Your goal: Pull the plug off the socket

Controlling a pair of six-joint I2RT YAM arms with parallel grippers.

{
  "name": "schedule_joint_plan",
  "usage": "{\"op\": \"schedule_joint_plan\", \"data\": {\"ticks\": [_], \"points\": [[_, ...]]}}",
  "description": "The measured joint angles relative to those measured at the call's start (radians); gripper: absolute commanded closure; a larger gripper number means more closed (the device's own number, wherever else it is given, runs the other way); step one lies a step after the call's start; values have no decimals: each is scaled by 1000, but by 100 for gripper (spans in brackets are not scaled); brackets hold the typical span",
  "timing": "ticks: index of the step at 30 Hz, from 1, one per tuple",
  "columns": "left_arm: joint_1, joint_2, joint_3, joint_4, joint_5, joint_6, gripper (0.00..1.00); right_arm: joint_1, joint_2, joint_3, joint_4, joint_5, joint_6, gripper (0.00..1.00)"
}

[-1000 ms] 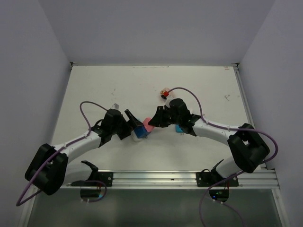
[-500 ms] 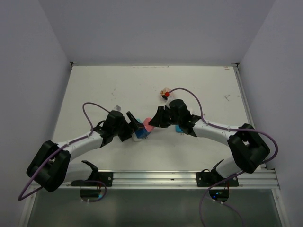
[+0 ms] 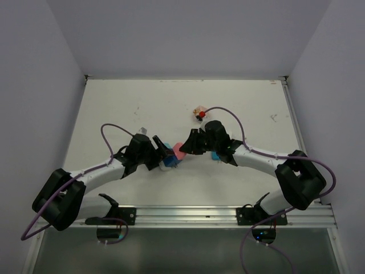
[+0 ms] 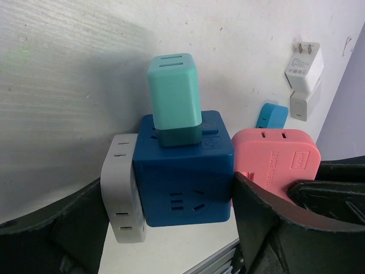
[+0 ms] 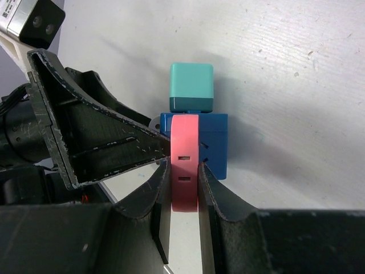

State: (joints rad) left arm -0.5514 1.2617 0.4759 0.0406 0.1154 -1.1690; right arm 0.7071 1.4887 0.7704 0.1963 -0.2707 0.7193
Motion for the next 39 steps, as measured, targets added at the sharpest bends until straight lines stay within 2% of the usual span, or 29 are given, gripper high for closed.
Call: {"op": "schedule_joint_plan", "data": {"ticks": [1, 5, 17, 33, 36, 39], "points": [[-1, -2, 0, -3, -3, 1, 41, 0, -3, -1, -3, 1, 0, 100], [-8, -11, -1, -17, -17, 1, 48, 6, -11, -4, -10, 11, 5, 100], [-29, -80, 14, -97, -43, -1, 48, -2, -86, -44, -18, 16, 90, 100], [-53, -35, 111, -170, -64, 3, 48, -83, -153, -113, 5, -41, 163, 100], [-37, -13, 119, -274, -176, 23, 48, -119, -166, -114, -3, -25, 153, 100], [-12, -15, 133, -305, -245, 31, 48, -163, -179, -114, -3, 2, 144, 100]]}}
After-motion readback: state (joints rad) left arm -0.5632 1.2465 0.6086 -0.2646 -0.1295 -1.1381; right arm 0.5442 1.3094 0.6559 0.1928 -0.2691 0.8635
